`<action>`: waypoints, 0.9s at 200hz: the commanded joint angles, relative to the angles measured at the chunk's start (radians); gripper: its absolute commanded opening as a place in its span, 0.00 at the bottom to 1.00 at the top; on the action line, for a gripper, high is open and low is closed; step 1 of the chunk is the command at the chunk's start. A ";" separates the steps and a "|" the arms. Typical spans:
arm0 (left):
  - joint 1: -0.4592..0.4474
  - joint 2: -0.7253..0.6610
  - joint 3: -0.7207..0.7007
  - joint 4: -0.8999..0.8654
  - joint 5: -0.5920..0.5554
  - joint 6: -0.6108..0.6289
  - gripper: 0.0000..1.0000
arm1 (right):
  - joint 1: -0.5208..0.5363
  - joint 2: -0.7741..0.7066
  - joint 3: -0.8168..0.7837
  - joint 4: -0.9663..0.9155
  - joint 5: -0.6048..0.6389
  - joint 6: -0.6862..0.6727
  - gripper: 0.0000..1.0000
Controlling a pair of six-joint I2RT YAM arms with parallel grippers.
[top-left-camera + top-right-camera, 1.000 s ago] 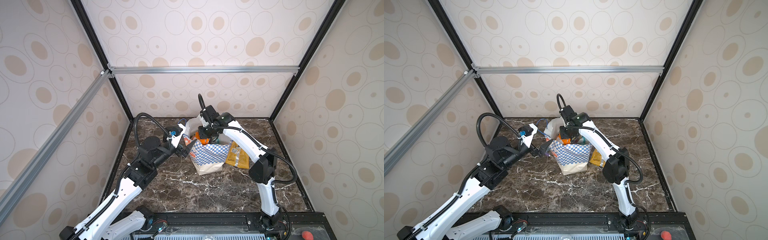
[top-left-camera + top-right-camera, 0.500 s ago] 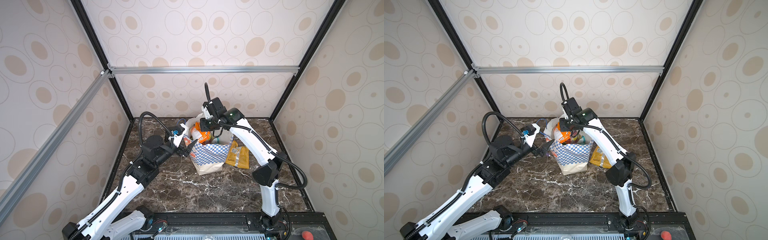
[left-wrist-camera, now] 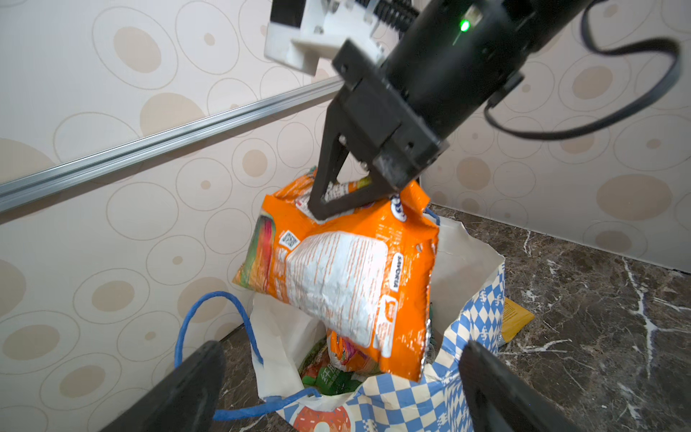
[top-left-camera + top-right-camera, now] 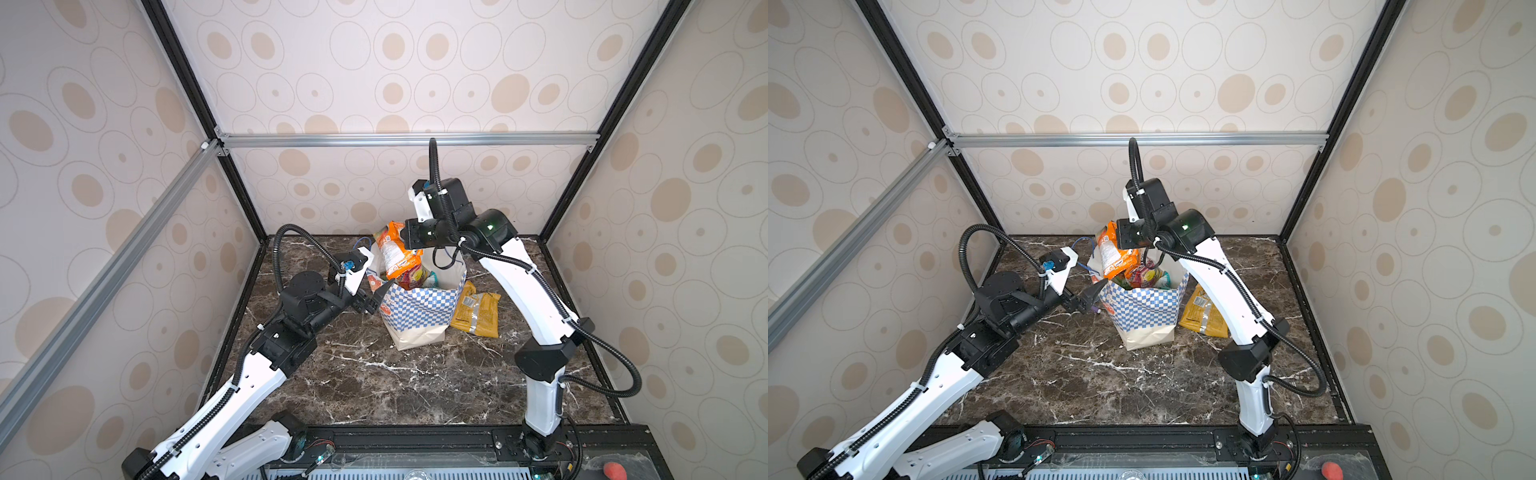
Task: Take the snacks out of the paper bag
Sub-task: Pick up the snack from the paper bag, then place the snack at the center of the table.
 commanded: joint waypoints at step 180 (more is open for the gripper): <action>-0.241 0.119 0.020 -0.001 0.299 0.023 0.97 | -0.338 -1.020 -1.334 0.443 0.273 0.396 0.00</action>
